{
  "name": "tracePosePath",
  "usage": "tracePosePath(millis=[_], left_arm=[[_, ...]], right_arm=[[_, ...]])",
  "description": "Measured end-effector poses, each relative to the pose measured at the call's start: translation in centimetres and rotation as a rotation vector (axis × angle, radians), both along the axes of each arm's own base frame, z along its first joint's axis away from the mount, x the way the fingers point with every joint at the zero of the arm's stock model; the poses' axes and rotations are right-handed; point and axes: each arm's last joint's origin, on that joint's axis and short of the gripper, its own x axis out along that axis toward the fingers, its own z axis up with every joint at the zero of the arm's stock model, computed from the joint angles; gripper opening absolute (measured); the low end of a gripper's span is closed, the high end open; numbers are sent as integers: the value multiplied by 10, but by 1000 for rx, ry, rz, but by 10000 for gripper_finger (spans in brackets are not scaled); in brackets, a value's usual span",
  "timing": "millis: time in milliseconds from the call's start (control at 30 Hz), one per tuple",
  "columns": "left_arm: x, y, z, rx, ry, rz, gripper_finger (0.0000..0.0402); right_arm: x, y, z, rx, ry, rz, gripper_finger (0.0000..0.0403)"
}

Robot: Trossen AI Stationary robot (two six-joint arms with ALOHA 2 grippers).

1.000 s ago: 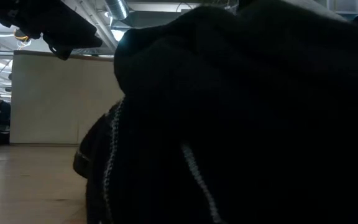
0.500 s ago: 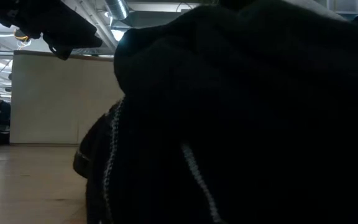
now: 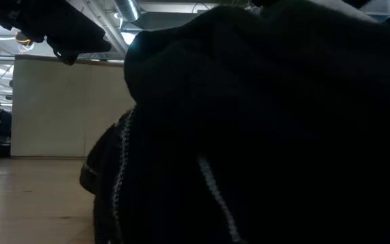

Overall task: Sort clothes
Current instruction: Put the white sock into the left laundry bin

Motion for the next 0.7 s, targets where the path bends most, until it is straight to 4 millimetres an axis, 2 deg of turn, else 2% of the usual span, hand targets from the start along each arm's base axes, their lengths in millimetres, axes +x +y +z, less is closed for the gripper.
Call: tracePosePath(millis=[133,300,400,467,567,667,700], left_arm=[[0,0,0,-1,0,0,135],[0,0,1,-4,-5,0,135],[0,0,0,-4,-5,0,135],[0,0,0,-4,-4,0,135],[0,0,0,-2,-3,0,135],[0,0,0,0,-3,-1,135],[0,0,0,0,-3,-1,135]], right_arm=[[0,8,-8,-29,5,6,225],[4,7,-20,-60,21,-9,224],[6,4,-28,-92,36,-22,205],[6,4,-29,-98,42,-23,176],[6,4,-27,-122,23,-21,108],[3,2,-16,-155,-12,-18,29],[2,1,-12,-172,-29,-16,17]])
